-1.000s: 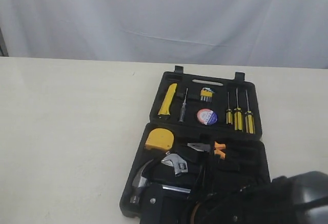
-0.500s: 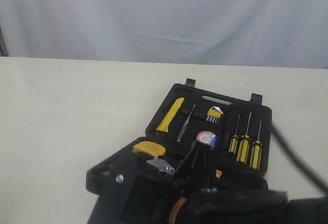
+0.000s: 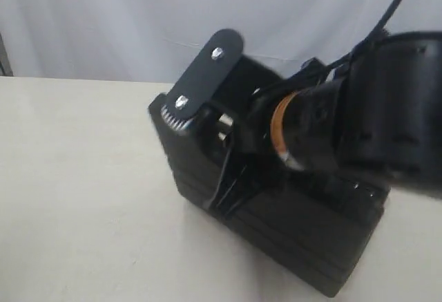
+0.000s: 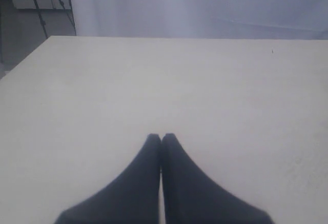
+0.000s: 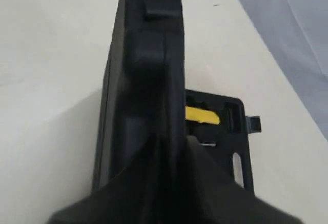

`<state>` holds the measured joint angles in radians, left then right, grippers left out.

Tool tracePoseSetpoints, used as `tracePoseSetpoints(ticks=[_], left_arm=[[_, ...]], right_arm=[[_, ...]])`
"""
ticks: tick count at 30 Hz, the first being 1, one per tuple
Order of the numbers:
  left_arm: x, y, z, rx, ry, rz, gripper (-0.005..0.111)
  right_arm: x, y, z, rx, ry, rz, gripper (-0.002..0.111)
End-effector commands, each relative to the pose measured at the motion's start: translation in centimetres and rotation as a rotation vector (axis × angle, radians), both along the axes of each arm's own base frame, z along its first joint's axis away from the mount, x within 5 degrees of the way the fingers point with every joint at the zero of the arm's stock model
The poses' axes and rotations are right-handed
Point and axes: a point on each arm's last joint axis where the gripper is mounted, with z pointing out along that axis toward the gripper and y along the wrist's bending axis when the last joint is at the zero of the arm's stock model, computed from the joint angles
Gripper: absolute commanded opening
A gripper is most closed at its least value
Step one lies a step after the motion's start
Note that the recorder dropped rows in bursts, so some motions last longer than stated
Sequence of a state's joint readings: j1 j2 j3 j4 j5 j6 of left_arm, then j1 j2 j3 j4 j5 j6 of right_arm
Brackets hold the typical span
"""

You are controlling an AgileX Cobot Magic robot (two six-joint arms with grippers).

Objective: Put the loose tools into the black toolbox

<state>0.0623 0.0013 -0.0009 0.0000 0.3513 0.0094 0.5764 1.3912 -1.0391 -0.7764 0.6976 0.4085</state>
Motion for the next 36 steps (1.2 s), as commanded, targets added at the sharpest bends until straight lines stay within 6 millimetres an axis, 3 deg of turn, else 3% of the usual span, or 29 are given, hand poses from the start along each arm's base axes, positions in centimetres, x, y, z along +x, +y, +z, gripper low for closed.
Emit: tracePoseSetpoints(ticks=[1,5,9,12,15,21,24,28,33,36], left_arm=[[0.0,0.0,0.1,-0.002,-0.009,-0.004,0.0],[0.0,0.0,0.1,-0.002,-0.009,-0.004,0.0],[0.0,0.0,0.1,-0.002,-0.009,-0.004,0.0],[0.0,0.0,0.1,-0.002,-0.009,-0.004,0.0],[0.0,0.0,0.1,-0.002,-0.009,-0.004,0.0],[0.0,0.0,0.1,-0.002,-0.009,-0.004,0.0],[0.0,0.0,0.1,-0.002,-0.009,-0.004,0.0],[0.0,0.0,0.1,-0.002,-0.009,-0.004,0.0],[0.0,0.0,0.1,-0.002,-0.009,-0.004,0.0],[0.0,0.0,0.1,-0.002,-0.009,-0.004,0.0]], right_arm=[[3.7,-6.8,0.7,0.082,-0.113,-0.147,0.0],[6.5,-12.8,-2.1,0.161,-0.085,-0.295,0.0],[8.3,-18.4,-7.8,0.15,0.054,-0.456,0.0],[8.7,-21.4,-11.1,0.183,0.124,-0.55,0.0],[8.8,-22.9,-14.9,0.233,0.215,-0.634,0.0],[8.9,-22.6,-21.7,0.227,0.398,-0.643,0.0],[8.9,-22.5,-23.1,0.239,0.428,-0.652,0.0],[8.7,-22.4,-23.1,0.269,0.444,-0.699,0.0],[8.7,-22.4,-20.7,0.295,0.389,-0.724,0.0],[8.7,-22.4,-18.8,0.318,0.344,-0.736,0.017]])
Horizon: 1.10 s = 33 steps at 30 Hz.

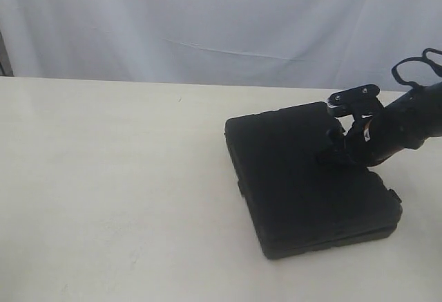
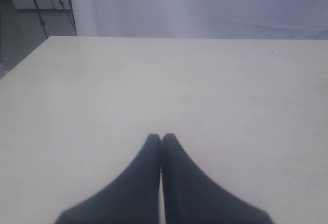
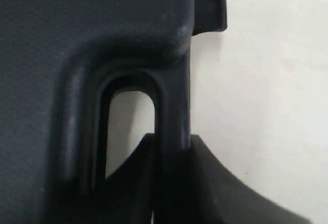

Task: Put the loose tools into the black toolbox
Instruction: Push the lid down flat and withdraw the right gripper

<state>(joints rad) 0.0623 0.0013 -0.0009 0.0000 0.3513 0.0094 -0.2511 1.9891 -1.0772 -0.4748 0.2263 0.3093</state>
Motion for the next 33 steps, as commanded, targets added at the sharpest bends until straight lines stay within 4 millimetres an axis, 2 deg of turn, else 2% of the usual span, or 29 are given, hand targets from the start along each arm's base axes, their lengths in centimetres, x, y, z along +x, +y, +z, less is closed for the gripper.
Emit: tracePoseSetpoints(ticks=[1,5,6,11,19,25,33], left_arm=[[0.0,0.0,0.1,-0.002,-0.009,-0.004,0.0],[0.0,0.0,0.1,-0.002,-0.009,-0.004,0.0],[0.0,0.0,0.1,-0.002,-0.009,-0.004,0.0],[0.0,0.0,0.1,-0.002,-0.009,-0.004,0.0],[0.0,0.0,0.1,-0.002,-0.009,-0.004,0.0],[0.0,0.0,0.1,-0.002,-0.009,-0.004,0.0],[0.0,0.0,0.1,-0.002,-0.009,-0.004,0.0]], right_arm=[[-1.6,0.5,0.4,0.029,0.088,-0.071,0.028],[-2.0,0.4,1.1,0.021,0.113,-0.089,0.075],[-2.1,0.4,1.1,0.02,0.121,-0.092,0.08],[-2.3,0.5,0.8,0.031,0.147,-0.112,0.075],[-2.4,1.2,0.6,0.111,0.16,-0.098,0.075],[-1.6,1.1,1.8,0.141,0.179,-0.101,0.075],[-2.3,-1.3,2.0,0.302,0.158,-0.145,0.075]])
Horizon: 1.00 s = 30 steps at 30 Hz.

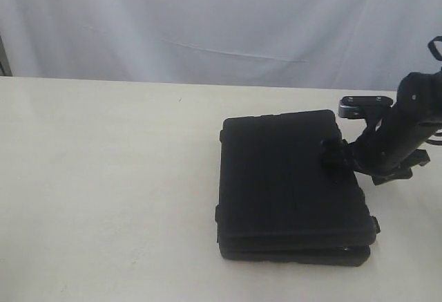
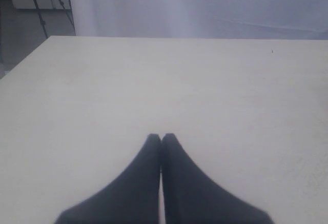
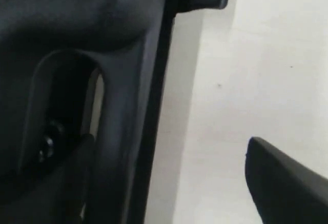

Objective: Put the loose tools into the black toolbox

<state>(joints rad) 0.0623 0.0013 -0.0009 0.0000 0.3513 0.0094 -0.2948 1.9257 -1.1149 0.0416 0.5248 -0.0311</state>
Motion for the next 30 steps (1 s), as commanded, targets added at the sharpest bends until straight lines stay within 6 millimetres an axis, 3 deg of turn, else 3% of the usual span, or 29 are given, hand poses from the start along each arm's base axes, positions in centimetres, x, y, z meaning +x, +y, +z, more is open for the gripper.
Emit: tracePoseSetpoints(ticks=[1,4,7,14,16,20,27,30], left_arm=[[0.0,0.0,0.1,-0.002,-0.009,-0.004,0.0],[0.0,0.0,0.1,-0.002,-0.009,-0.004,0.0],[0.0,0.0,0.1,-0.002,-0.009,-0.004,0.0],[0.0,0.0,0.1,-0.002,-0.009,-0.004,0.0],[0.0,0.0,0.1,-0.002,-0.009,-0.004,0.0],[0.0,0.0,0.1,-0.002,-0.009,-0.004,0.0],[0.0,0.0,0.1,-0.002,-0.009,-0.004,0.0],[0.0,0.0,0.1,-0.002,-0.009,-0.004,0.0]], right_arm=[[-0.7,-1.7,0.0,0.079,-0.003,-0.02,0.075],[-1.1,-2.4,0.0,0.115,-0.004,-0.028,0.075],[-0.5,-1.8,0.6,0.17,-0.047,0.019,0.075],[0.7,-1.3,3.8,0.257,-0.106,0.048,0.072],[0.4,-1.3,5.7,0.226,-0.159,0.055,0.068],[-1.2,-0.8,11.6,0.132,-0.294,0.093,0.055],[-4.7,1.1,19.1,-0.006,-0.476,0.18,0.0],[-6.8,2.1,22.2,-0.056,-0.564,0.203,-0.001]])
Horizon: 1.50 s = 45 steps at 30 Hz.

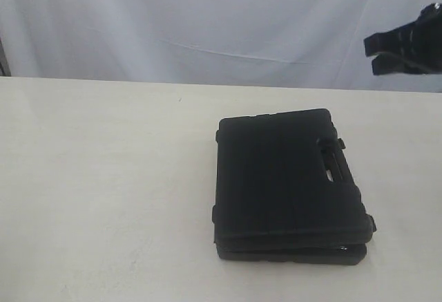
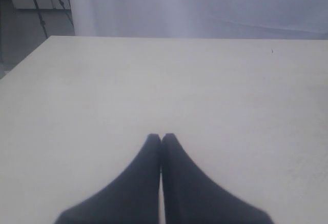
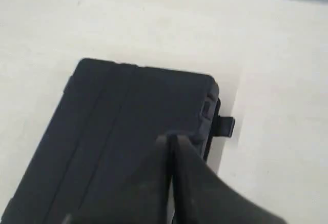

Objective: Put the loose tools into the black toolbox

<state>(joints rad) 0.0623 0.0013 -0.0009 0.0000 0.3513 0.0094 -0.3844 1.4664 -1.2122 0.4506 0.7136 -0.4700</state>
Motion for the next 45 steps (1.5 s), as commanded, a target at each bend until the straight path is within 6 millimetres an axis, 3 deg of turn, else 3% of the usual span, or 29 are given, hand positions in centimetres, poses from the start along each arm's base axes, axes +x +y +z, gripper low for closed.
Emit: tracePoseSetpoints(ticks=[1,7,13,21,26,33,38,45], left_arm=[[0.0,0.0,0.1,-0.002,-0.009,-0.004,0.0],[0.0,0.0,0.1,-0.002,-0.009,-0.004,0.0],[0.0,0.0,0.1,-0.002,-0.009,-0.004,0.0],[0.0,0.0,0.1,-0.002,-0.009,-0.004,0.0],[0.0,0.0,0.1,-0.002,-0.009,-0.004,0.0],[0.0,0.0,0.1,-0.002,-0.009,-0.004,0.0],[0.0,0.0,0.1,-0.002,-0.009,-0.004,0.0],[0.0,0.0,0.1,-0.002,-0.009,-0.004,0.0]], right_arm=[[-3.0,1.6,4.7,-0.086,-0.135,0.033,-0.001],[-8.4,4.3,8.8,-0.2,-0.307,0.058,-0.001],[-15.5,7.5,10.3,-0.234,-0.522,0.065,-0.001],[-24.4,10.0,9.2,-0.235,-0.736,0.047,-0.001],[-28.4,11.1,6.7,-0.239,-0.804,0.051,-0.001],[-31.9,11.9,3.4,-0.259,-0.954,0.023,-0.001],[-31.0,11.5,2.4,-0.251,-0.942,0.0,-0.001],[-30.2,10.6,2.2,-0.273,-1.069,-0.092,-0.001]])
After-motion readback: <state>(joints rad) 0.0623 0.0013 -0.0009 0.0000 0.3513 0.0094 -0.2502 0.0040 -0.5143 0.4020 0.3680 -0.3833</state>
